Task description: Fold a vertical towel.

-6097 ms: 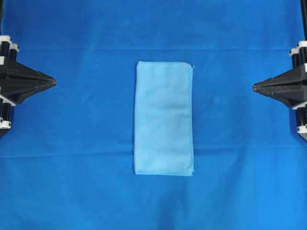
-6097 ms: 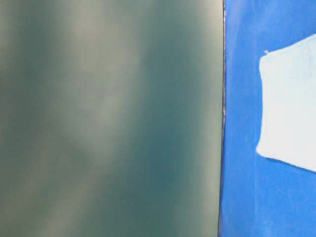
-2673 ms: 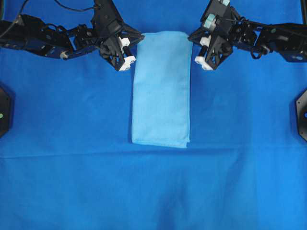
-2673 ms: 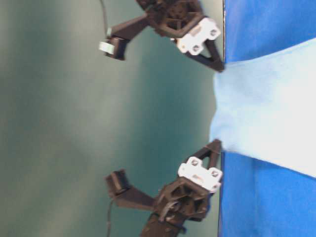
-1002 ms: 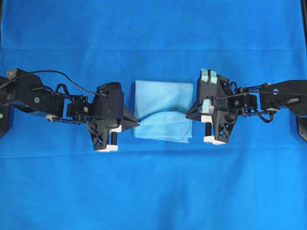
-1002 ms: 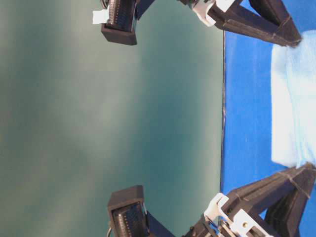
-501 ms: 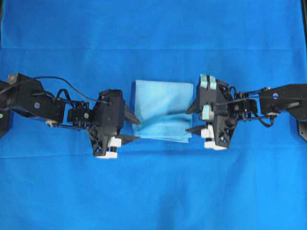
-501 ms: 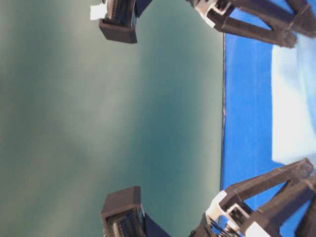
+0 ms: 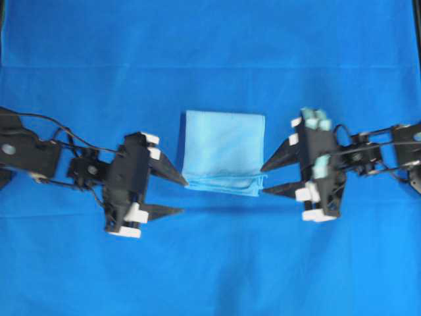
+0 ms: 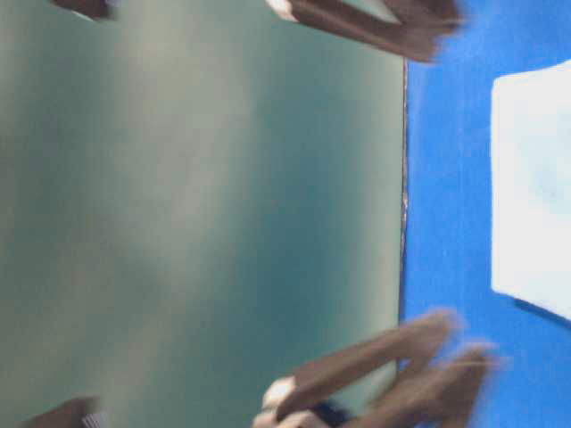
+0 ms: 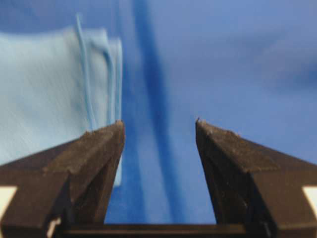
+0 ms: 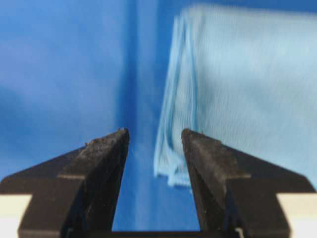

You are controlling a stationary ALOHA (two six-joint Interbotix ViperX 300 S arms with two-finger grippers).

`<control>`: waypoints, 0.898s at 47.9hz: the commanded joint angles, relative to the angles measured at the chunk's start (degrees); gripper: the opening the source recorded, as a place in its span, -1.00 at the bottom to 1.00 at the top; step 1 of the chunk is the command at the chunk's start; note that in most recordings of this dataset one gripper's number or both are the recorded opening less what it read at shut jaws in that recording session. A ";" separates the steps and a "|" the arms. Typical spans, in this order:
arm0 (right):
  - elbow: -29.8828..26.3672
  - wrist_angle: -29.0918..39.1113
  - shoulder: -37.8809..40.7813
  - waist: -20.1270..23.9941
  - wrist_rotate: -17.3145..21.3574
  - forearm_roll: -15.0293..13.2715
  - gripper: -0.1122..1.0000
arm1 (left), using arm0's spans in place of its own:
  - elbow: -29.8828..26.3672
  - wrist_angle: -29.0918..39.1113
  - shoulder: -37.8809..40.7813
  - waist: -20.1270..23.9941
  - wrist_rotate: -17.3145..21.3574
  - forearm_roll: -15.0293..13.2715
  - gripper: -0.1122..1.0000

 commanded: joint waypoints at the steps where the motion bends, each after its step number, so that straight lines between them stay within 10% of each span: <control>1: -1.05 0.44 -4.75 0.09 -0.09 -0.18 0.16 | -0.35 1.58 -5.45 0.18 0.18 0.09 0.21; 43: 8.17 10.81 -42.01 -5.98 -0.44 -5.89 0.14 | 14.85 6.68 -45.53 7.73 4.13 0.09 0.21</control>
